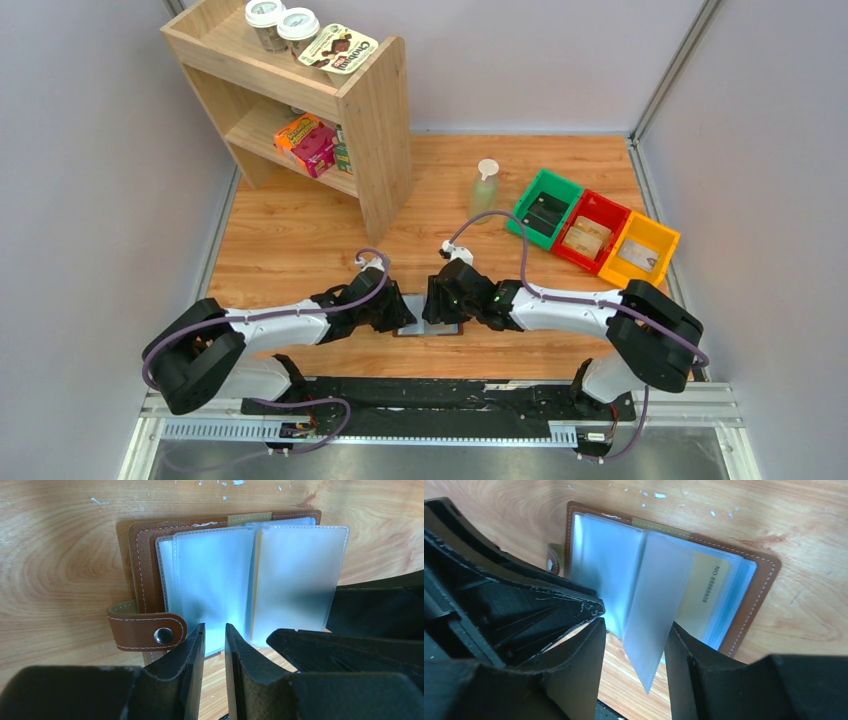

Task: Take the credit cards out of the card holder
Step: Remove the credit card from the card holder.

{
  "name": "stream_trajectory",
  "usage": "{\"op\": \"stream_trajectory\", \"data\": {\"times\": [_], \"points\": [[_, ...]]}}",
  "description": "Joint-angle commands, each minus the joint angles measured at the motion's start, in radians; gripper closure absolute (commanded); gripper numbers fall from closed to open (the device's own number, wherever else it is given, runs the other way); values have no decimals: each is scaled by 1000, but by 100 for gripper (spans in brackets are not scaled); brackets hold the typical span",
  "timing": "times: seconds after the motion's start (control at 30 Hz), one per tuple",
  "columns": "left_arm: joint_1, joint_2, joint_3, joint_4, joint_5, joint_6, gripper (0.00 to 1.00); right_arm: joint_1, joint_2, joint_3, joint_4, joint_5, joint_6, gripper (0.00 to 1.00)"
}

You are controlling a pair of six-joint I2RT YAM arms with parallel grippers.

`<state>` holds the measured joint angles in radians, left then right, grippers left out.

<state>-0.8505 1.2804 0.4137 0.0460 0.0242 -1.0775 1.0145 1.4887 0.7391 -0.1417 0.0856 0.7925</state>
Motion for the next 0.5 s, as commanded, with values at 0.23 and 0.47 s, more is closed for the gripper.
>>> {"op": "stream_trajectory", "data": {"times": [0.23,0.47], "points": [[-12,-13,-41,-75,-10,-10,71,10,1,49,163,-153,-38,45],[-10,-225,-50,-215,-99,-30,64,10,91,100,195,-207,-53,43]]}}
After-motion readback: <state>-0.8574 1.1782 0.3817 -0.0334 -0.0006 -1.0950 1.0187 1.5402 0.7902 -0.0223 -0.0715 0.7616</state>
